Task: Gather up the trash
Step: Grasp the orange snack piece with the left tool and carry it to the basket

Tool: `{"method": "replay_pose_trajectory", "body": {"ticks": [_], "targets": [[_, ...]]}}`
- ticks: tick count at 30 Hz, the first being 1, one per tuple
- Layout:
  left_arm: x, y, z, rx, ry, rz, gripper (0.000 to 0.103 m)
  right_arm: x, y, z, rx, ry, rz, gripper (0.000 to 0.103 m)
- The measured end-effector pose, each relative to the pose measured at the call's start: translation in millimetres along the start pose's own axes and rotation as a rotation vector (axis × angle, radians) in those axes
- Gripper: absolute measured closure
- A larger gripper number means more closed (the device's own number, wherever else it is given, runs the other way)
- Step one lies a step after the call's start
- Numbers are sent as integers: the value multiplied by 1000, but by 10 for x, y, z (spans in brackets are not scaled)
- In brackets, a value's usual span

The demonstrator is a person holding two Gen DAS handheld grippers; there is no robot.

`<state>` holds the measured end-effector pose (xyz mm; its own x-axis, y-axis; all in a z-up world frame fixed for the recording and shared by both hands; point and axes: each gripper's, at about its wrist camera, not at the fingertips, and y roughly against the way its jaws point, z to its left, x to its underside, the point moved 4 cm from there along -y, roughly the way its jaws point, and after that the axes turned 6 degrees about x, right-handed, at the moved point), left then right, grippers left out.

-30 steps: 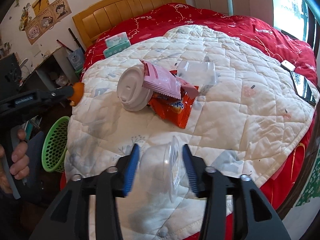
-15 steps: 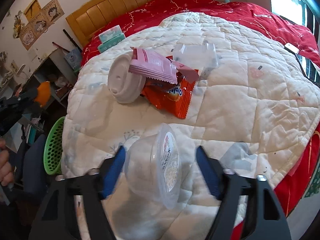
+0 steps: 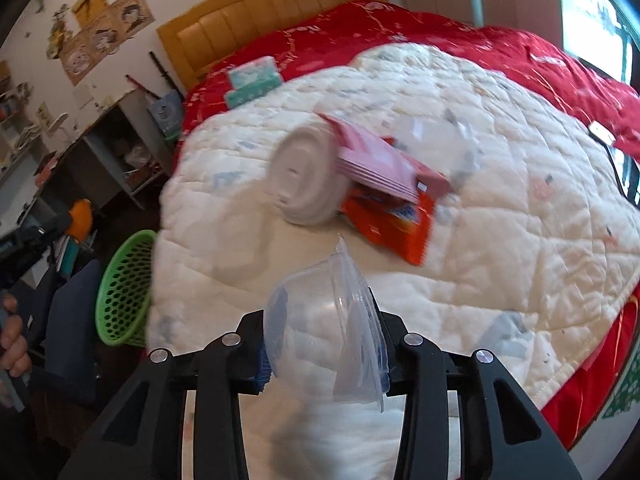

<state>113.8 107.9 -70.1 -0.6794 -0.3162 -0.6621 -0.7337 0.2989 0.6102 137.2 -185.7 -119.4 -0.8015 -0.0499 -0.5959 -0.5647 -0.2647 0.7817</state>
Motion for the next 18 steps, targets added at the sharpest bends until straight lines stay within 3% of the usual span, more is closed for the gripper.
{"method": "replay_pose_trajectory", "body": {"ticks": [9, 18], "targets": [[78, 189, 640, -140, 63, -10, 91, -225, 74, 745, -102, 107, -24, 65], [230, 251, 1404, -255, 193, 25, 89, -300, -69, 1475, -178, 209, -1, 65]]}}
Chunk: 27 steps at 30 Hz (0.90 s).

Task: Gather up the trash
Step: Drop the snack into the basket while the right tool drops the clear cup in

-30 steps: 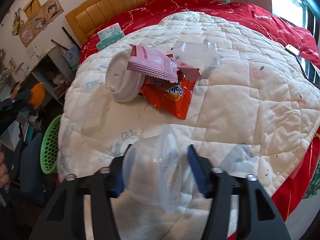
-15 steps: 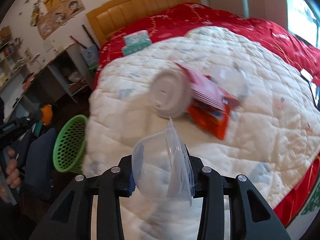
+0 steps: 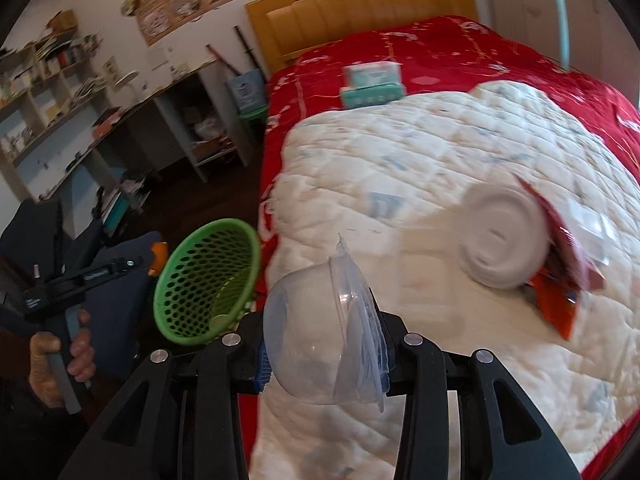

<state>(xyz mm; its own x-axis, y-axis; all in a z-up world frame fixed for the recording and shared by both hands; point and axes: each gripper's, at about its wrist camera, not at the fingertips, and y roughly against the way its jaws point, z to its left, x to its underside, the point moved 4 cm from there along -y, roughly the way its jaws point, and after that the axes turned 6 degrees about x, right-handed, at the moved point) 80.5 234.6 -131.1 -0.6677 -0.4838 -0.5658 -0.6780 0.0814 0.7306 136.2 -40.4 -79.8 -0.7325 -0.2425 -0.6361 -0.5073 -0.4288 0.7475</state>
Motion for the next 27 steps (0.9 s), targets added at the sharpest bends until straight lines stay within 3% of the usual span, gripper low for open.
{"method": "replay_pose_trajectory", "body": {"ticks": [4, 8, 17, 21, 27], "targets": [[-11, -36, 221, -18, 40, 3, 88, -52, -118, 261, -30, 40, 10, 65], [-15, 3, 368, -23, 75, -3, 69, -96, -276, 536, -61, 82, 28, 65], [-4, 259, 618, -24, 142, -54, 63, -142, -646, 1066, -122, 169, 79, 65], [-7, 345, 685, -35, 161, -71, 55, -160, -880, 1306, -151, 194, 114, 65], [-7, 399, 773, -42, 187, -82, 55, -184, -1217, 1608, -176, 206, 153, 65]]}}
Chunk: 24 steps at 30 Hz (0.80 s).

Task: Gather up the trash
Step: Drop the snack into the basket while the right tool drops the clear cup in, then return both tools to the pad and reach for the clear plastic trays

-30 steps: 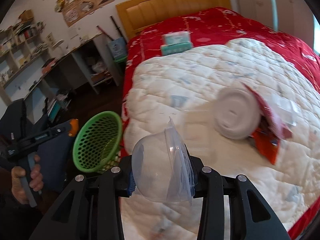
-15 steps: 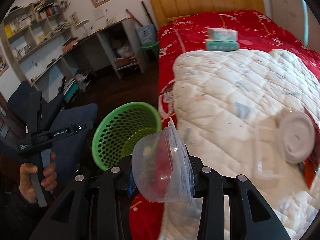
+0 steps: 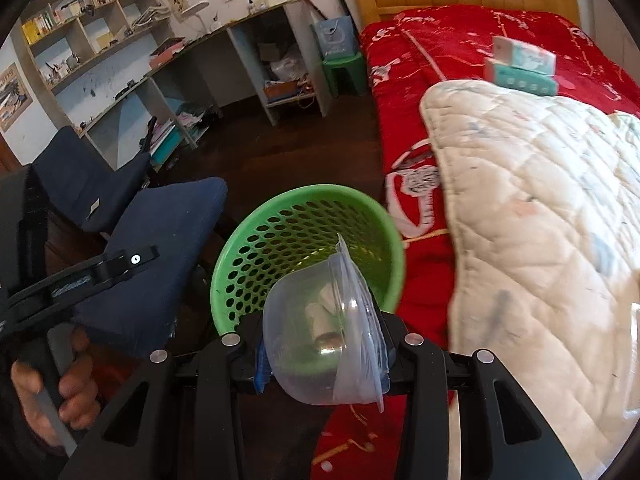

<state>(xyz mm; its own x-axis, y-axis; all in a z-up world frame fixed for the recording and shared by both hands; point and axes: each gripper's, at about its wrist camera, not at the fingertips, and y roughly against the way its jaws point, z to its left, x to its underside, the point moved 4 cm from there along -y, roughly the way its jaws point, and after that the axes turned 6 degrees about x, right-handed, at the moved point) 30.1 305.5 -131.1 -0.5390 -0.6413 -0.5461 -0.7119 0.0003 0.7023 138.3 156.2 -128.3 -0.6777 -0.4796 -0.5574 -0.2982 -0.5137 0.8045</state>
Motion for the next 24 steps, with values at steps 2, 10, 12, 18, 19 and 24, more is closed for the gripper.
{"method": "replay_pose_trajectory", "body": {"ticks": [2, 10, 12, 18, 19, 24], "targets": [[-2, 26, 40, -7, 6, -7, 55, -40, -99, 56, -19, -17, 6, 64], [-4, 12, 132, -14, 34, -4, 50, -141, -182, 149, -85, -83, 2, 41], [0, 10, 112, -14, 32, -5, 49, -111, -111, 124, -72, -77, -8, 38], [28, -32, -93, -5, 1, 5, 48, 13, 190, -140, -12, -86, -48, 28], [37, -38, -132, -3, -3, 6, 48, 36, 260, -210, -1, -93, -58, 26], [92, -70, -409, 21, -42, 17, 48, 148, 583, -591, 43, -142, -91, 21]]}}
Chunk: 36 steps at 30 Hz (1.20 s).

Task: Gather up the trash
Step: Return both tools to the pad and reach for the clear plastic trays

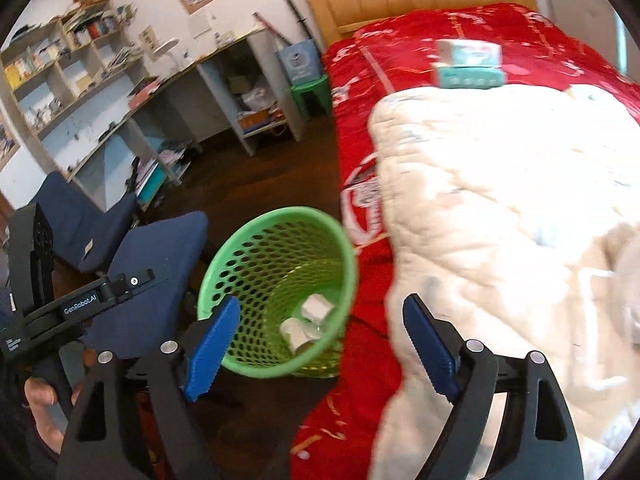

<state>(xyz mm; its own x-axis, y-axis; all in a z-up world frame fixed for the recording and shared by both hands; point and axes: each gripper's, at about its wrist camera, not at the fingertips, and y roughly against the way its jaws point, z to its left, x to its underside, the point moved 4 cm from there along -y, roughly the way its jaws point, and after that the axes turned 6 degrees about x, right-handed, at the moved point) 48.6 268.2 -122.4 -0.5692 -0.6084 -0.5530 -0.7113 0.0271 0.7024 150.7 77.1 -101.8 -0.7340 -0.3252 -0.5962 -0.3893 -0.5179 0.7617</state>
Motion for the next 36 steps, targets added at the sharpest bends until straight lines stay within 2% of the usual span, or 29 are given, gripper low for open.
{"method": "replay_pose_trajectory", "body": {"ticks": [10, 19, 26, 30, 36], "targets": [[76, -89, -577, 47, -84, 30, 47, 36, 739, -941, 118, -98, -83, 18], [148, -166, -1023, 71, -157, 59, 45, -12, 1277, -1982, 299, -101, -123, 17], [252, -325, -1405, 90, -191, 96, 44, 71, 1439, -2844, 380, -91, -80, 17], [310, -436, -1634, 97, -215, 115, 44, 145, 1403, -3190, 408, -54, -39, 17], [367, -595, -1952, 110, -247, 138, 44, 175, 1250, -3543, 382, 9, 20, 17]]}}
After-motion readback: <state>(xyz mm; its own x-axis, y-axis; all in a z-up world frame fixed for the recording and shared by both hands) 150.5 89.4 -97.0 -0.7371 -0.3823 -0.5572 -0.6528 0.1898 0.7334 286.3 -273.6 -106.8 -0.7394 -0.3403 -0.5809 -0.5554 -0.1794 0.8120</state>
